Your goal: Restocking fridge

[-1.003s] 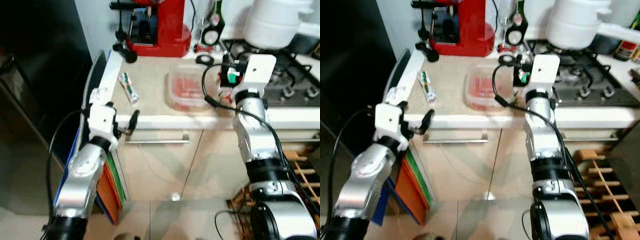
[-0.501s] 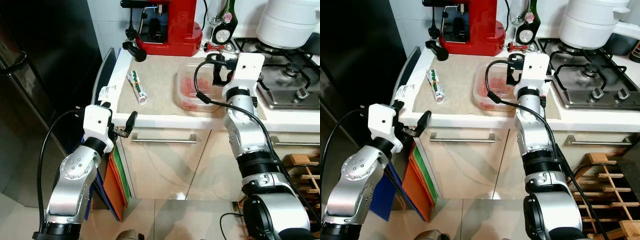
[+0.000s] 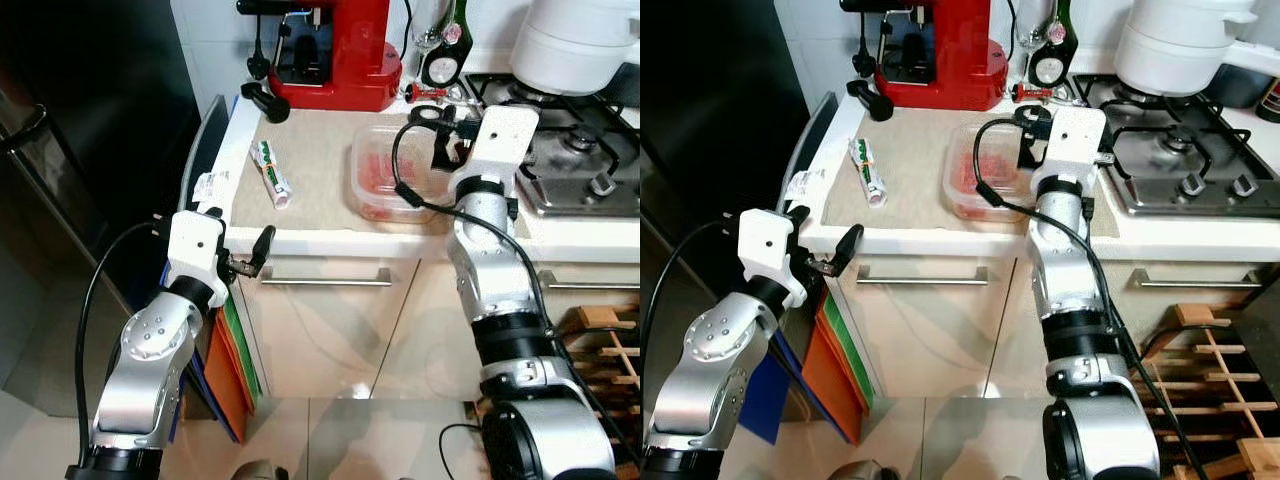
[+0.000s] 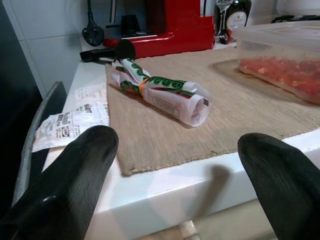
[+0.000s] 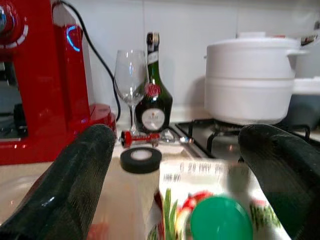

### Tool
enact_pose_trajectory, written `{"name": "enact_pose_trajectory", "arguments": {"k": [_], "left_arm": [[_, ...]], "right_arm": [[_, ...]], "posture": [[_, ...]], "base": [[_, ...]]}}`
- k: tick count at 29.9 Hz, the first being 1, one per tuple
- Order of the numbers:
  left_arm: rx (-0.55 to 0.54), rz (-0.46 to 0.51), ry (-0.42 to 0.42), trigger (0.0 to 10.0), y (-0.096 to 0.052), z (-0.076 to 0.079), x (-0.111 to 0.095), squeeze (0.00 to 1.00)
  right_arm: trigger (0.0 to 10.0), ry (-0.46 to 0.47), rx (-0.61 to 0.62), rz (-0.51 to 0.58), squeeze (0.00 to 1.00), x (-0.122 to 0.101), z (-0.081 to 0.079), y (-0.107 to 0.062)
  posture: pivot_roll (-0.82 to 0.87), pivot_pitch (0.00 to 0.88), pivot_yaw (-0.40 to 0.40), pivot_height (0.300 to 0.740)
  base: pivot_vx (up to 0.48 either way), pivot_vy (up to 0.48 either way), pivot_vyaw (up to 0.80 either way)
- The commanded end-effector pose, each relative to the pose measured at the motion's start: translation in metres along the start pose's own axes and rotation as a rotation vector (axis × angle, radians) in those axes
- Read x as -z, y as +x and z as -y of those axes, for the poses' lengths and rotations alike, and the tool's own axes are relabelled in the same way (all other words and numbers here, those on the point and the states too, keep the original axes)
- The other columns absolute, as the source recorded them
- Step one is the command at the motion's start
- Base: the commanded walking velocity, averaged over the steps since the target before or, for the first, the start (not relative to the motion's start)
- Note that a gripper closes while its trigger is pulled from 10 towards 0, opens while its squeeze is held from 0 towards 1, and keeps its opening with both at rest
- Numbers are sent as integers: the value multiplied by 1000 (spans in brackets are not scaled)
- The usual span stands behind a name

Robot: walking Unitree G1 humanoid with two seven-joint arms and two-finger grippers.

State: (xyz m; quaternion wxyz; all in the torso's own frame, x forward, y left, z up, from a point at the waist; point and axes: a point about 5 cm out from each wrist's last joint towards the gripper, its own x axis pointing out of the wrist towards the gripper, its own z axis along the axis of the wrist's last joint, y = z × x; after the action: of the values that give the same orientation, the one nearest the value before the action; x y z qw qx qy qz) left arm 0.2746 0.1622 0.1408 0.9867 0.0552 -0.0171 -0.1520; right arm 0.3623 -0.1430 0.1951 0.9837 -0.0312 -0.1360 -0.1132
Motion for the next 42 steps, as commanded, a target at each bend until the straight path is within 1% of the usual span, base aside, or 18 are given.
{"name": "enact_pose_trajectory", "arguments": {"k": [1,5,7,12,17,18,19,20,21,22,30,42], "left_arm": [[16,13,-6,10000,0,3,-4,0],[19,12,-7,10000,1,3,-4,0],[21,14,-9,10000,2,4,-5,0],[22,14,-9,10000,2,4,-4,0],[23,15,-9,10000,2,4,-5,0],[23,16,-8,10000,2,4,-5,0],[22,17,-7,10000,2,4,-5,0],[22,18,-7,10000,2,4,-5,0],[22,18,-6,10000,3,4,-6,0],[21,19,-6,10000,3,3,-6,0],[22,21,-4,10000,4,3,-7,0],[22,23,-4,10000,5,4,-7,0]], "right_arm": [[10000,-7,6,-8,0,0,-2,-2],[10000,-20,17,-24,0,1,-1,-5],[10000,-32,35,-46,0,5,2,-6],[10000,-37,45,-59,0,7,3,-6],[10000,-22,49,-101,0,13,4,-5],[9255,-9,45,-115,0,15,3,-4],[7686,-1,42,-125,0,16,3,-4],[2824,1,40,-131,0,17,3,-3],[706,1,39,-134,0,17,3,-2],[0,6,37,-129,0,16,3,-1],[0,5,29,-129,0,15,3,1],[0,18,7,-140,0,19,1,-1]], "posture": [[91,19,41,740],[88,19,42,740],[87,19,43,740],[86,19,44,740],[89,20,45,740],[91,20,46,740],[91,20,46,740],[92,21,47,740],[93,21,46,740],[92,21,47,740],[93,22,47,740],[89,23,47,740]], "base": [[0,0,0],[0,0,0],[0,0,0],[0,0,0],[0,0,0],[0,0,0],[0,0,0],[0,0,0],[0,0,0],[0,0,0],[0,0,0],[0,0,0]]}}
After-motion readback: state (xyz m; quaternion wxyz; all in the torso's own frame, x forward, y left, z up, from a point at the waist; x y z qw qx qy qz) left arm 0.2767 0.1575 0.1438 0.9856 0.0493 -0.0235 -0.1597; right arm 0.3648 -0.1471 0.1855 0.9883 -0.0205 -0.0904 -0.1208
